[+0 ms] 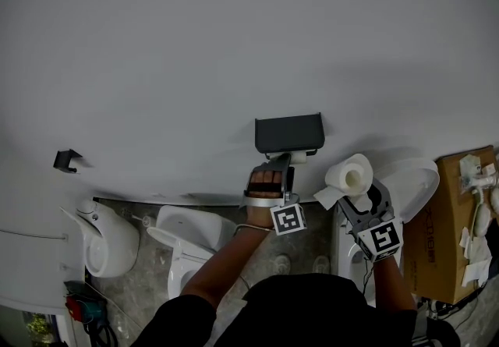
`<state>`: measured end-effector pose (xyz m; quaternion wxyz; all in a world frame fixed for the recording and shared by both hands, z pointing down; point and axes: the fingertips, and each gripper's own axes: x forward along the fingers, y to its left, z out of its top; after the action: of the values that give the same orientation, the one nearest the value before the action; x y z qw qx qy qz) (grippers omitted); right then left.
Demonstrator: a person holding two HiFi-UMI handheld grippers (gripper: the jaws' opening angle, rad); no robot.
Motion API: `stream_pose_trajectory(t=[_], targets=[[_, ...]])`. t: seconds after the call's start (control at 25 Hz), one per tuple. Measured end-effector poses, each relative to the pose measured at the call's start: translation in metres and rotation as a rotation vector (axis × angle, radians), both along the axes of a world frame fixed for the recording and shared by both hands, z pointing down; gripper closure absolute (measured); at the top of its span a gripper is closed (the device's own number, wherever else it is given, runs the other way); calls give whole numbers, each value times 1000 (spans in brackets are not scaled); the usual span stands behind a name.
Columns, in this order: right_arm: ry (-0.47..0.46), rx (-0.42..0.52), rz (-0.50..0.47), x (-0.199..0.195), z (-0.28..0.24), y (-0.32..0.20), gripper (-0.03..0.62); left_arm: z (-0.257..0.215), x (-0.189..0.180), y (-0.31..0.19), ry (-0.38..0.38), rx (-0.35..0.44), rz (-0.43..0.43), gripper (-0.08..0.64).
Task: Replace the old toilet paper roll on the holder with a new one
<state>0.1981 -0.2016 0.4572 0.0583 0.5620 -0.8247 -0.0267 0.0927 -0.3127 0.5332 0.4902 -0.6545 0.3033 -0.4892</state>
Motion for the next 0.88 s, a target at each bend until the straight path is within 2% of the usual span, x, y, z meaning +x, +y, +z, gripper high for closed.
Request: stream_pose_trajectory(t=[0.12,0.24,0.48,0.88], targets=[[18,0,-1,3,-1,-1,330,3,0,-2,0,-12,-3,337],[47,10,-8,3,0,-2,330,-5,2,-1,42,23,9,396],[31,4,-1,5,1,-4,330,-12,5,-1,91,46,21,399],[28,-7,13,7,4,-3,330,-19,14,5,143,43,67,399]])
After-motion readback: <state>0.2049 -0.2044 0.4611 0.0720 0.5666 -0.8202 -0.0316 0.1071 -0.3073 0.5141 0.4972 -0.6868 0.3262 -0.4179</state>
